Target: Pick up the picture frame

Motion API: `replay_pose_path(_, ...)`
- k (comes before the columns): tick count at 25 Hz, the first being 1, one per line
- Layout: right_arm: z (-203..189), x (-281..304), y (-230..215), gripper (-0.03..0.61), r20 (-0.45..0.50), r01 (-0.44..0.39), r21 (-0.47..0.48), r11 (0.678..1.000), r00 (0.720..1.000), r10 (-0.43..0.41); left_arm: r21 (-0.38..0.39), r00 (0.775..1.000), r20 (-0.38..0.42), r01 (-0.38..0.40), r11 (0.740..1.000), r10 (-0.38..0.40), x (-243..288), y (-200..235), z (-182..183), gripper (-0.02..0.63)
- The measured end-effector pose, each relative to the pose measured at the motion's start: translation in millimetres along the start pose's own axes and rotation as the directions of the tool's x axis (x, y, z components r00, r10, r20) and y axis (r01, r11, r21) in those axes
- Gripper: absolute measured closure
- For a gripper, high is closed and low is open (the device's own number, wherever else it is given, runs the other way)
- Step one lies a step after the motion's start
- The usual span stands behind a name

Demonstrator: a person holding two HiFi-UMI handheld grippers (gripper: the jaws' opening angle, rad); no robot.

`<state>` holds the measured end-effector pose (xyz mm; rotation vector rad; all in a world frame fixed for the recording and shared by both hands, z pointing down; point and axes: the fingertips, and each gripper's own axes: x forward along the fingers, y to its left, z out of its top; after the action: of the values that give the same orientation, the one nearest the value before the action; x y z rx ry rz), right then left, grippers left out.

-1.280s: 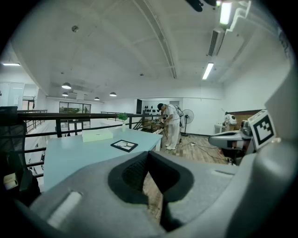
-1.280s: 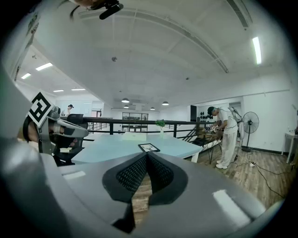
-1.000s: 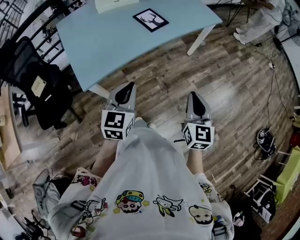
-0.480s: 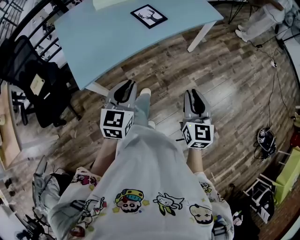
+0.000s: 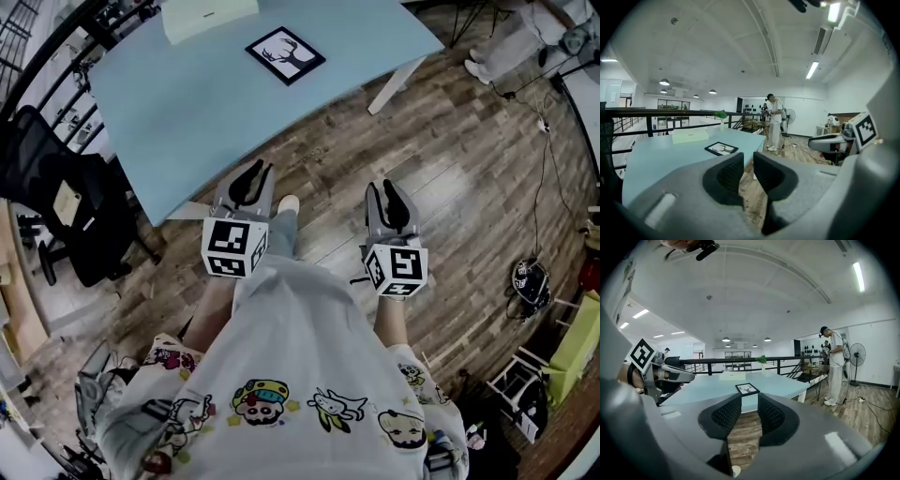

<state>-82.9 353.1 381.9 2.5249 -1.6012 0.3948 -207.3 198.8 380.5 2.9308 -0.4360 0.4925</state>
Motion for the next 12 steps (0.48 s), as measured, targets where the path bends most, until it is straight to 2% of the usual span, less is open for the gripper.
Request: replay_pose_path(12, 35, 104, -16, 0.436, -0.013, -0.009, 0.004, 1.000, 1.000, 0.009, -0.001, 0.999, -0.016, 0.047, 0.999, -0.047, 89, 64, 36, 0.528)
